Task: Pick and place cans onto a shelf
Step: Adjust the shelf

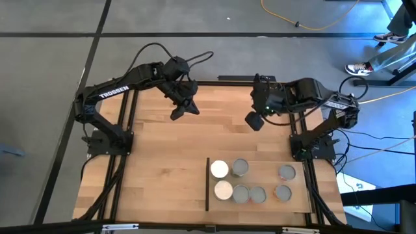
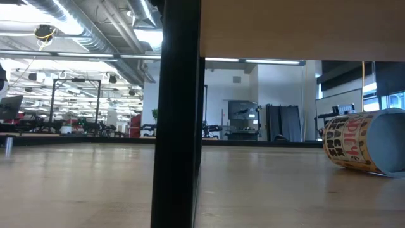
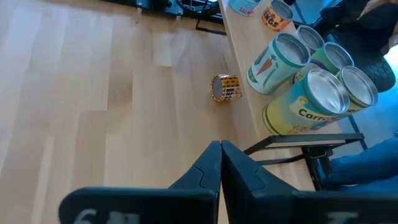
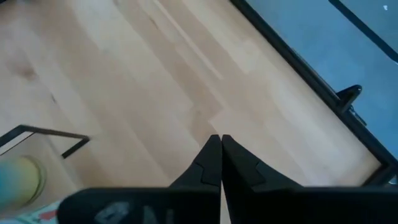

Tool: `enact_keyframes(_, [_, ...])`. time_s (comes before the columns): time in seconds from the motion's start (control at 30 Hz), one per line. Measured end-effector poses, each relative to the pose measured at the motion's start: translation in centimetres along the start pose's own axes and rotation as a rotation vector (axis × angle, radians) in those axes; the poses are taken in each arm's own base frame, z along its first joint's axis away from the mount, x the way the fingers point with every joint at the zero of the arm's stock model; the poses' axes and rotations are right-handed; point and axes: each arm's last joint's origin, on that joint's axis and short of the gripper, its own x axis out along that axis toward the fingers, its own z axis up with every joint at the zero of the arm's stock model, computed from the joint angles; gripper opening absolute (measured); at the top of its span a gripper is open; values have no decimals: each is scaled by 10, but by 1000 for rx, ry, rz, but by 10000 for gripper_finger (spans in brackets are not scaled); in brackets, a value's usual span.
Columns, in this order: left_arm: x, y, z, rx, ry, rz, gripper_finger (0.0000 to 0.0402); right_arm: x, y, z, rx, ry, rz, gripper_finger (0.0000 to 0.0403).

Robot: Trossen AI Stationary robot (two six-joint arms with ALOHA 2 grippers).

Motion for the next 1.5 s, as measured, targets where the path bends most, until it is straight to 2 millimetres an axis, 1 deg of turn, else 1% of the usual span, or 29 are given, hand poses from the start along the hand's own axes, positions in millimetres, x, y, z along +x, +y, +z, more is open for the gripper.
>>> enact_keyframes(0.1, [0,0,0,7,0,0,0,3,-6,4,14,3,-13,4])
enact_keyframes(0.33, [0,0,0,76,0,0,0,7,-14,9,74,65,45,4])
enact_keyframes(0.5, [0,0,0,79,0,0,0,10,-20,12,77,69,37,4])
enact_keyframes(0.63, [0,0,0,110,-1,0,0,11,-23,14,44,69,32,4])
enact_keyframes(0.8, [0,0,0,113,-1,-1,0,11,-21,13,38,99,83,4])
enact_keyframes(0.87, [0,0,0,113,-2,-5,0,10,-19,11,1,111,110,4])
enact_keyframes(0.93, [0,-1,0,113,-6,-25,0,9,-15,9,-43,121,140,4])
enact_keyframes(1.1, [0,-3,0,114,-20,-104,0,5,-7,4,-81,152,211,4])
enact_keyframes(1.27, [-1,-3,0,114,-19,-100,0,3,-2,1,-132,149,223,4])
enact_keyframes(1.4, [0,-3,0,114,-16,-82,0,3,-1,1,-136,160,243,4])
enact_keyframes(1.5, [6,1,0,107,3,-45,0,3,-2,1,-132,152,229,4])
